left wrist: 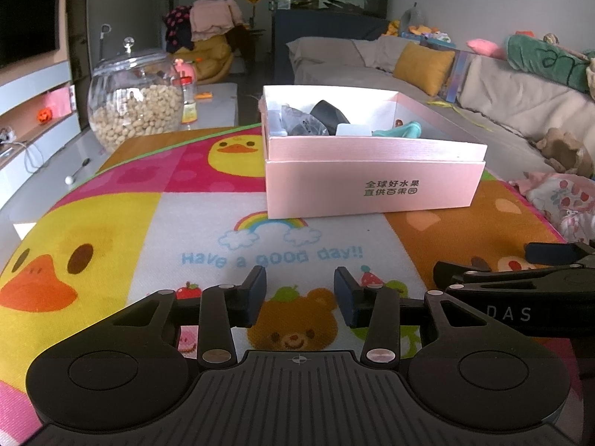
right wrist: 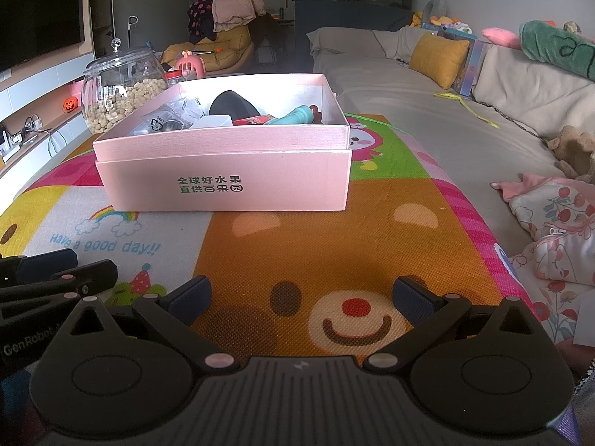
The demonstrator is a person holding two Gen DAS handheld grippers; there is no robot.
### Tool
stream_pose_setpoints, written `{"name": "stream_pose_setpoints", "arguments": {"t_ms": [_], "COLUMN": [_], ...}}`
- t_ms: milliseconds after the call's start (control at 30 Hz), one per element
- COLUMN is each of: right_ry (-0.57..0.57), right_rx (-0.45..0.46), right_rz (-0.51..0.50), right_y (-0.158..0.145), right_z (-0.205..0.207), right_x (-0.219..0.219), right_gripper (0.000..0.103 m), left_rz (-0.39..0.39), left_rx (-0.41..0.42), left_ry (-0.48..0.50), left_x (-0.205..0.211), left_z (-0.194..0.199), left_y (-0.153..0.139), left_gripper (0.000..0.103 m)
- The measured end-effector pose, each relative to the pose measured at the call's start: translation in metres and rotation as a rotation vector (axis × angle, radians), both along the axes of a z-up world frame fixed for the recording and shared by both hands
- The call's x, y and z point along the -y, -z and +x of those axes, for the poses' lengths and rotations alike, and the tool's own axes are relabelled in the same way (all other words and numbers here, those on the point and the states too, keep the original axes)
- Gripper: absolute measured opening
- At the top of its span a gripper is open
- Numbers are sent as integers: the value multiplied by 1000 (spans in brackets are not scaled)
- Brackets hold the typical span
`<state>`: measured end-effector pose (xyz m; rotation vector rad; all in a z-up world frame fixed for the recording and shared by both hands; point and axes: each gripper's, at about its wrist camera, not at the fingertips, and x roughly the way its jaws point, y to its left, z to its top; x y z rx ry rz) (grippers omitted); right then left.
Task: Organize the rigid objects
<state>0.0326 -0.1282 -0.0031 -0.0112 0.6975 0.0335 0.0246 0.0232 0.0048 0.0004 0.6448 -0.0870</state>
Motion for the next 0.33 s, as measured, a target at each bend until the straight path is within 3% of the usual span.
{"name": "stream_pose_setpoints", "arguments": {"t_ms": [333], "right_ry": [0], "right_rx": [0], "right_rz": [0], "right_y": [0], "right_z": [0], "right_x": [0], "right_gripper": [103], "left_rz": [-21], "left_rx": [1], "left_ry": [-1], "left_x": [-2], "left_z": [0], "left_y": [0], "left_gripper": [45]}}
